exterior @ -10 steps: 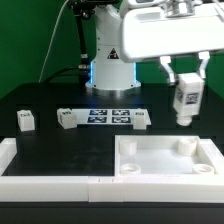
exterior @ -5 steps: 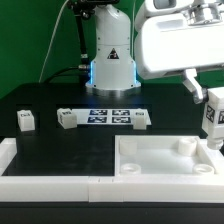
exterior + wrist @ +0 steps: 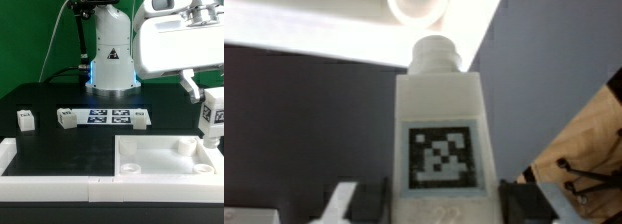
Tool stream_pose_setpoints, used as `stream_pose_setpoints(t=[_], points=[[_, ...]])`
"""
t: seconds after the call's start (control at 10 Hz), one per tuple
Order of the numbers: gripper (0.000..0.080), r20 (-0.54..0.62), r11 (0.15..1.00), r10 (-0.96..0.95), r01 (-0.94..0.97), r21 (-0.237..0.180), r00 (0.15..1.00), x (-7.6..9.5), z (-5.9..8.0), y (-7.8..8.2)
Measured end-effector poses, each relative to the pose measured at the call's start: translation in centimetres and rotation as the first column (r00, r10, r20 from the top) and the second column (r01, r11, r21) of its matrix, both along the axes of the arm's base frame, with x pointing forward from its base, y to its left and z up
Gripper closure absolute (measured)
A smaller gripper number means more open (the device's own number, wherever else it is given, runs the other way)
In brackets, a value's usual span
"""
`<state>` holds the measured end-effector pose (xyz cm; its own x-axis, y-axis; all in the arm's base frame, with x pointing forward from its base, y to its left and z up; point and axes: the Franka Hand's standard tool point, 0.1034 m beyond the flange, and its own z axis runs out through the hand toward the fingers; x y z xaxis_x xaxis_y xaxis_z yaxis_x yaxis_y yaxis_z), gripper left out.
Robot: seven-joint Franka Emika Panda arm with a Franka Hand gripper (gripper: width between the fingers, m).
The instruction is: Assemble one leg
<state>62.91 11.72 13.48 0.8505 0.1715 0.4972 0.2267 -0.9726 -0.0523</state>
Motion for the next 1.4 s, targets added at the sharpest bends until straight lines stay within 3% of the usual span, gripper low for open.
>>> stream_pose_setpoints(t=[0.4,1.1,1.4], points=[[0.0508,0.068,1.000,-0.016,0.016,-0.002,0.998,0.1,-1.4,-0.5],[0.0508,0.036,1.000,-0.014,0.015,-0.003,0.999,-0.5,-3.3,-0.4],[0.0508,0.034,1.000,-0.013,0.013,-0.002,0.999,-0.6,-3.5,-0.2]])
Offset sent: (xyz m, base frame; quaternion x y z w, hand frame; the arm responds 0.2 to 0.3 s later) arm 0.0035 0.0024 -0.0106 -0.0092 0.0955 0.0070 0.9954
